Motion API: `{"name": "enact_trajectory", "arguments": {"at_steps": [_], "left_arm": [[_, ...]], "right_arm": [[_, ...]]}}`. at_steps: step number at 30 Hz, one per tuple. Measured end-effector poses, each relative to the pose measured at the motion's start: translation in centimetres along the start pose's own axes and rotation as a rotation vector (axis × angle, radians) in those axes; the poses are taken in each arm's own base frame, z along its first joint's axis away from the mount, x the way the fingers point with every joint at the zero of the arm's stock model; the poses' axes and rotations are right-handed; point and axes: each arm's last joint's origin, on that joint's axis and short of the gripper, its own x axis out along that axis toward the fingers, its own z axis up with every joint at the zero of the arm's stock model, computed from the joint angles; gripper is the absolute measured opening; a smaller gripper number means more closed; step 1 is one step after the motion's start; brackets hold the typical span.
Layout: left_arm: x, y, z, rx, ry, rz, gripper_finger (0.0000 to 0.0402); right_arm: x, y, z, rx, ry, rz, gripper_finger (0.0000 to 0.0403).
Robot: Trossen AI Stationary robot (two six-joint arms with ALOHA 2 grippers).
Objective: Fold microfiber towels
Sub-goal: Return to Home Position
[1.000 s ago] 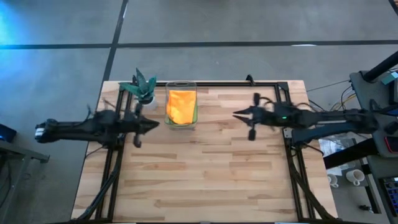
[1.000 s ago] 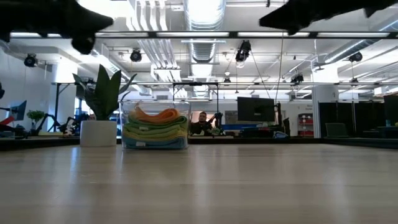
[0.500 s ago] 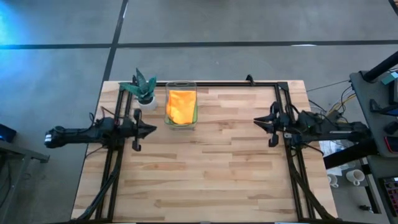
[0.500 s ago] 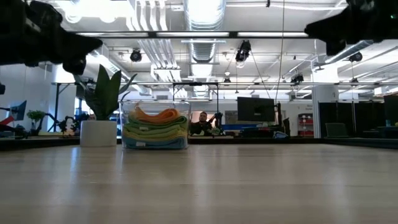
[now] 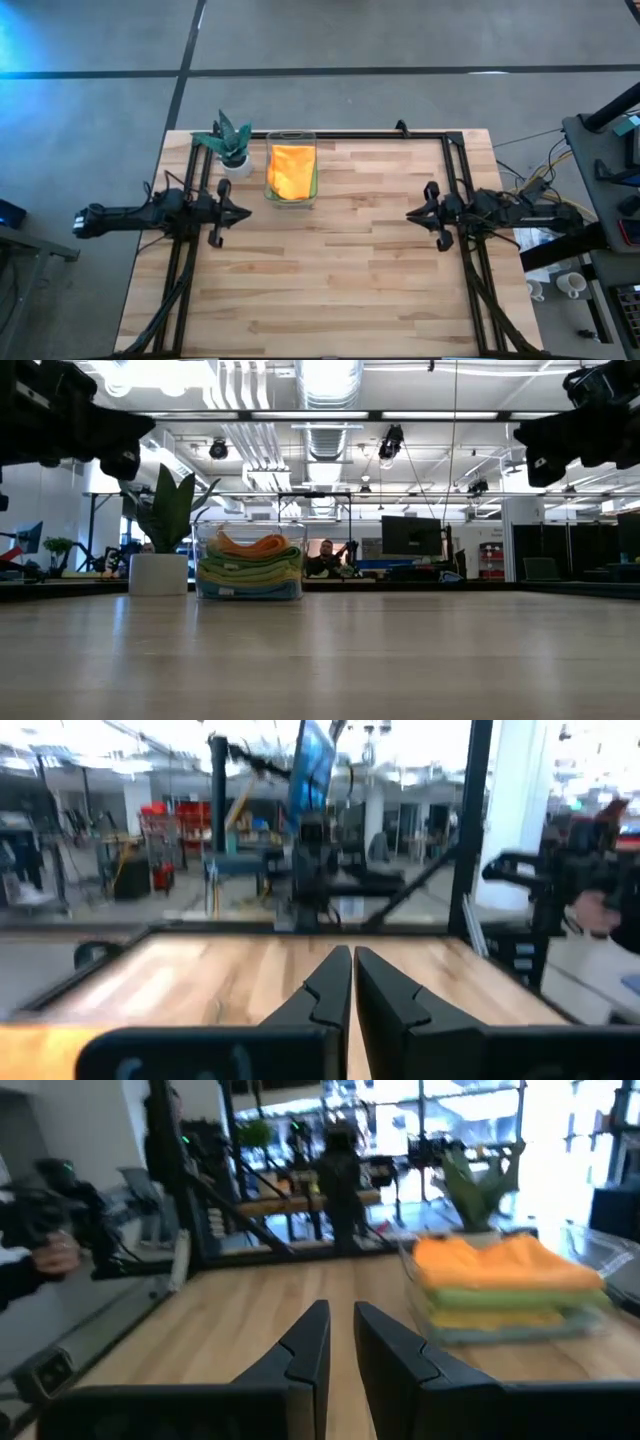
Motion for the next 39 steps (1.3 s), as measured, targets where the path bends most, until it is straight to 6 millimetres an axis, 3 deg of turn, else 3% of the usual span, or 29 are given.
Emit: {"name": "enact_trajectory", "arguments": {"at_steps": [9, 16, 39], "left_arm": [[-0.4, 0.0, -0.5, 0.021, 0.039, 0.008, 0.0003], [-0.3, 0.2, -1.3, -0.082, 0.124, 0.075, 0.0003], [-0.1, 0.2, -1.6, -0.086, 0.153, 0.077, 0.0003]], "right_arm": [[0.0, 0.0, -0.2, -0.003, 0.02, 0.001, 0.0047], [0.4, -0.1, -0.8, -0.034, 0.093, -0.016, 0.0048], [0.7, -0.2, -1.2, 0.014, 0.143, -0.024, 0.0048]]}}
